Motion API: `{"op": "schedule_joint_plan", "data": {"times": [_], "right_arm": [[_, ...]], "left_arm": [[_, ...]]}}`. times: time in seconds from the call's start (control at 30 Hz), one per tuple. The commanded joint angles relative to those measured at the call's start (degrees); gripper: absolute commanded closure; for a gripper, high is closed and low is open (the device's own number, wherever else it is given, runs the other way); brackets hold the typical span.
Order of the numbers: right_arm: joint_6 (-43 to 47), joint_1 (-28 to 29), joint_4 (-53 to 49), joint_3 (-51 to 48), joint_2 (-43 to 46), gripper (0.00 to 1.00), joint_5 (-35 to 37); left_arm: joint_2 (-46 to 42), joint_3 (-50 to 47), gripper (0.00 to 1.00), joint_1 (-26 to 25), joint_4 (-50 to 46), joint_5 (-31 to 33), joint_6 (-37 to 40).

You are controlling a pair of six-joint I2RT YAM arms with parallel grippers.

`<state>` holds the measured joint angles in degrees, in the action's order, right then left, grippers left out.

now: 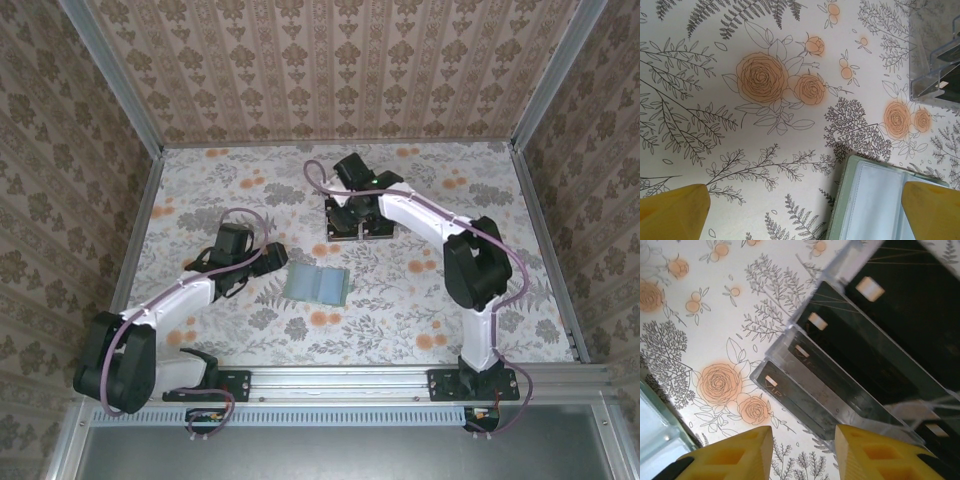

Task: Put the credit cards into the card holder
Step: Pick up the credit card from the storage box.

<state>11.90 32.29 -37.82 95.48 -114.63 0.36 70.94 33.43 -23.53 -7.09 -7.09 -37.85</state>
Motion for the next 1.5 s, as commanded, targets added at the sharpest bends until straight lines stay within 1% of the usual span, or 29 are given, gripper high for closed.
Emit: {"op": "schedule_joint_plan", "data": {"times": [0.0, 0.17, 0.47, 0.83, 0.87, 1.07, 1.3, 1.4, 1.43, 1.47], "right_arm": [[3.98, 1.59, -3.17, 3.74, -3.59, 0.61, 4.51], [4.81, 2.1, -3.94, 6.44, -6.72, 0.62, 6.99], [6.72, 2.18, -4.11, 7.77, -9.41, 0.62, 11.46], [7.57, 2.16, -4.89, 6.98, -10.78, 0.63, 11.42], [7.61, 2.23, -4.91, 6.83, -10.7, 0.64, 11.32], [7.96, 2.34, -5.36, 6.14, -10.0, 0.77, 11.15], [8.66, 2.42, -5.81, 6.11, -9.48, 0.89, 10.78], [9.01, 2.42, -6.25, 6.12, -9.27, 0.89, 10.13], [9.06, 2.42, -6.54, 6.22, -9.2, 0.86, 9.68], [9.18, 2.48, -6.95, 6.43, -9.21, 0.79, 9.26]], "left_arm": [[0.58, 2.15, 0.0, 0.67, 0.5, -1.6, 1.37], [0.78, 1.99, 0.0, 1.3, 0.83, -2.18, 1.12], [1.29, 0.94, 0.0, 2.61, 2.24, -3.57, 0.34], [1.65, 0.87, 0.0, 2.89, 2.64, -3.93, -0.05], [1.71, 0.85, 0.0, 2.92, 2.62, -3.91, -0.12], [1.92, 0.6, 0.0, 2.89, 3.03, -3.94, -0.47], [2.11, 0.58, 0.0, 2.92, 3.25, -3.89, -0.64], [2.1, 0.58, 0.0, 2.88, 3.23, -3.86, -0.65], [2.1, 0.58, 0.0, 2.88, 3.23, -3.87, -0.64], [2.1, 0.58, 0.0, 2.88, 3.23, -3.81, -0.71]]}}
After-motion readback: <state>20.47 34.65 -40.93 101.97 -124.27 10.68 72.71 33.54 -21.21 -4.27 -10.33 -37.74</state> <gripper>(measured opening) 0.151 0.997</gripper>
